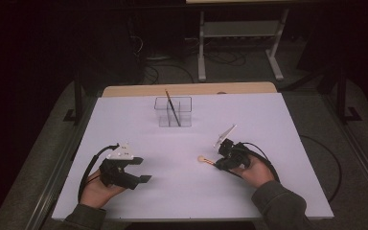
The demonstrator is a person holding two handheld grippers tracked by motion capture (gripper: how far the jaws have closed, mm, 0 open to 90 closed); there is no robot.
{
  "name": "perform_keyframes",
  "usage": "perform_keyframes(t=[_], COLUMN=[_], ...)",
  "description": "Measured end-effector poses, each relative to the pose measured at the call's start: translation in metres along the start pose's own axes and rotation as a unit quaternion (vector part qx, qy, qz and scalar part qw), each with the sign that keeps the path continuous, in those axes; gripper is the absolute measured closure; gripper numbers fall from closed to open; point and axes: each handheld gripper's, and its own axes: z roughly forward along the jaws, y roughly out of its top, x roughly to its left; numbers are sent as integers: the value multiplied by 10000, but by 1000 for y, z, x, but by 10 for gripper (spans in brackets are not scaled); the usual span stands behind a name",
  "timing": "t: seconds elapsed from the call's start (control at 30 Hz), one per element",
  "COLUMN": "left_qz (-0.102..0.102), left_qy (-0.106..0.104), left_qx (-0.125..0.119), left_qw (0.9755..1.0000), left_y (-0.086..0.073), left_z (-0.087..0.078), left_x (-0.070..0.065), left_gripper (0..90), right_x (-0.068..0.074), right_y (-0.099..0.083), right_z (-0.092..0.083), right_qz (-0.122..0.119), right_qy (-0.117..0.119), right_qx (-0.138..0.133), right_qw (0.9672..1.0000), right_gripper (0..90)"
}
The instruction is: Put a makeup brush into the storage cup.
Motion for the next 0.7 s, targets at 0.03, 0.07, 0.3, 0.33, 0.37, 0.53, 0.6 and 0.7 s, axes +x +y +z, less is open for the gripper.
perform_keyframes(t=[0.03, 0.07, 0.3, 0.33, 0.37, 0.53, 0.6, 0.7], left_qz=[-28, -35, -34, -36, 14, 21, 35, 13], left_qy=[-12, -21, -62, -81, -84, -153, -158, -206], left_qx=[-20, -24, -28, -4, 12, 4, 9, 2], left_qw=[10000, 10000, 10000, 10000, 10000, 9999, 9999, 9998], left_y=[0, 0, 3, 4, 5, 8, 9, 11], left_z=[0, 0, 4, 5, 5, 9, 10, 12], left_x=[0, 0, -1, -2, -2, -4, -5, -6], left_gripper=[289, 289, 289, 289, 289, 289, 289, 289], right_x=[-1, -2, -4, -4, -4, -4, -3, -2], right_y=[0, 0, -1, -1, -1, -2, -2, -2], right_z=[0, 0, -1, -1, -2, -5, -7, -11], right_qz=[6, 6, -2, -2, -8, -35, -29, -36], right_qy=[21, 56, 141, 168, 195, 272, 304, 355], right_qx=[6, 13, -35, -52, -61, -141, -199, -262], right_qw=[10000, 10000, 9999, 9998, 9998, 9995, 9993, 9990], right_gripper=[828, 828, 828, 828, 828, 828, 828, 828])
